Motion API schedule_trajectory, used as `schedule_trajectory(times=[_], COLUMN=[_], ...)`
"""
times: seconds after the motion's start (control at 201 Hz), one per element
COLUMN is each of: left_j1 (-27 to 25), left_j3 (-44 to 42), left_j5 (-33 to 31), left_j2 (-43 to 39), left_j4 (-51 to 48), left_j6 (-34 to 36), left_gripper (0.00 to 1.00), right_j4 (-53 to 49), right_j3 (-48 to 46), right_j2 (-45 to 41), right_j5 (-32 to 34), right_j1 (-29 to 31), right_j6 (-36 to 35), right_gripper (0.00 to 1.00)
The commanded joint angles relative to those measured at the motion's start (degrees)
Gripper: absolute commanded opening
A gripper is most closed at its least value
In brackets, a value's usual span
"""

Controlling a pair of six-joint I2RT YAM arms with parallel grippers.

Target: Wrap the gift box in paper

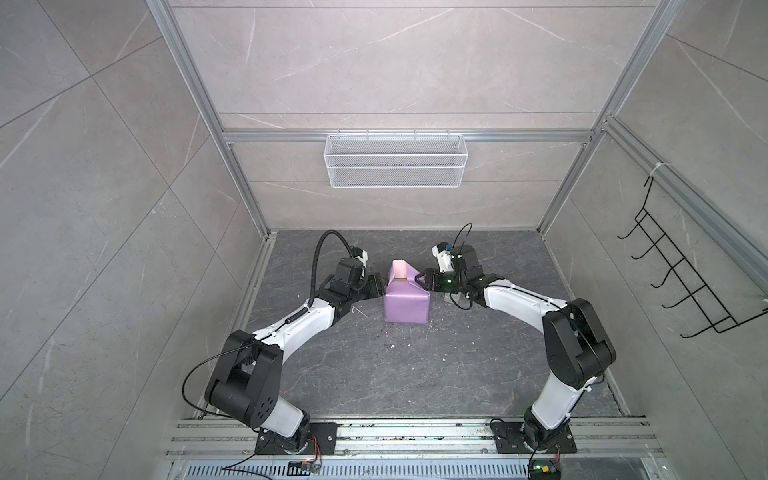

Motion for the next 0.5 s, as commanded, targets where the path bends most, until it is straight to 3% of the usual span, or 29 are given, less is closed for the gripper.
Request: schedule_trajectory(times=[0.0,0.493], left_j1=[-0.2,-0.2], left_j3=[2.6,5.5], left_j5=[1.8,3.4], left_j2=[1.1,6.6], left_j4=[1.8,1.9], left_j6=[0.2,1.8], left_gripper=[0.67,0.67], right_j4=[-4.3,-4.1], right_j3=[-1.9,-2.1], right_j2=[0.2,0.0], right_j5=[1.5,1.3], right_j1=[0.4,0.4], right_j6=[-0.2,-0.1], right_gripper=[0.53,0.53])
